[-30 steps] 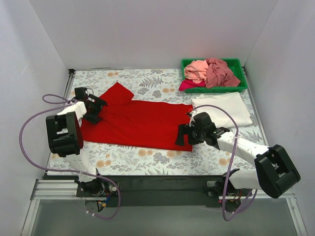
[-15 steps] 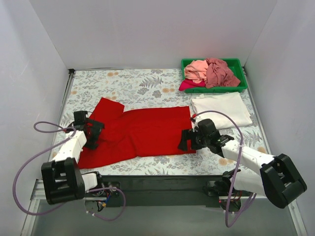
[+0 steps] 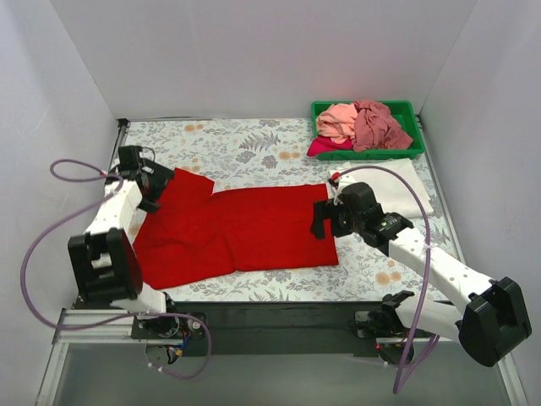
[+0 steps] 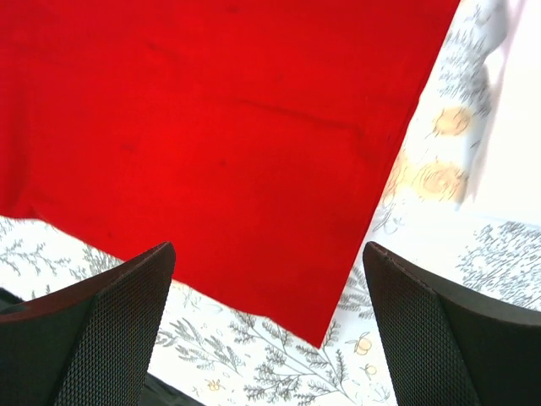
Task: Fold and stack the t-shirts
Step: Fold the tshirt
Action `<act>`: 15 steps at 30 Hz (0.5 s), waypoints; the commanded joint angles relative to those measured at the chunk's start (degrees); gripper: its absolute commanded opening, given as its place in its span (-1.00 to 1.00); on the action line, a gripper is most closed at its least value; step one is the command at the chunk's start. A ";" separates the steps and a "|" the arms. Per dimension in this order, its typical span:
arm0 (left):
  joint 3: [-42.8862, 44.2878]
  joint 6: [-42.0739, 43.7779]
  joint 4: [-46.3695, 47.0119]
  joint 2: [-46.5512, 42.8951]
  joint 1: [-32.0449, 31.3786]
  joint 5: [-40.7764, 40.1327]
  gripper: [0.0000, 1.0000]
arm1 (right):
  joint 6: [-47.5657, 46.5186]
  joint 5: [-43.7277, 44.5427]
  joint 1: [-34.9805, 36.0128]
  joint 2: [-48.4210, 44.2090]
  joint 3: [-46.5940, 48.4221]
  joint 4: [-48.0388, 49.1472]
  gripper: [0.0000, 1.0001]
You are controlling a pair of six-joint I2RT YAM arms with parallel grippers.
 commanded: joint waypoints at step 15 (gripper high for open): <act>50.56 19.96 -14.35 47.40 -5.14 -11.86 0.43 | -3.91 3.13 -1.94 2.76 2.10 -3.12 0.97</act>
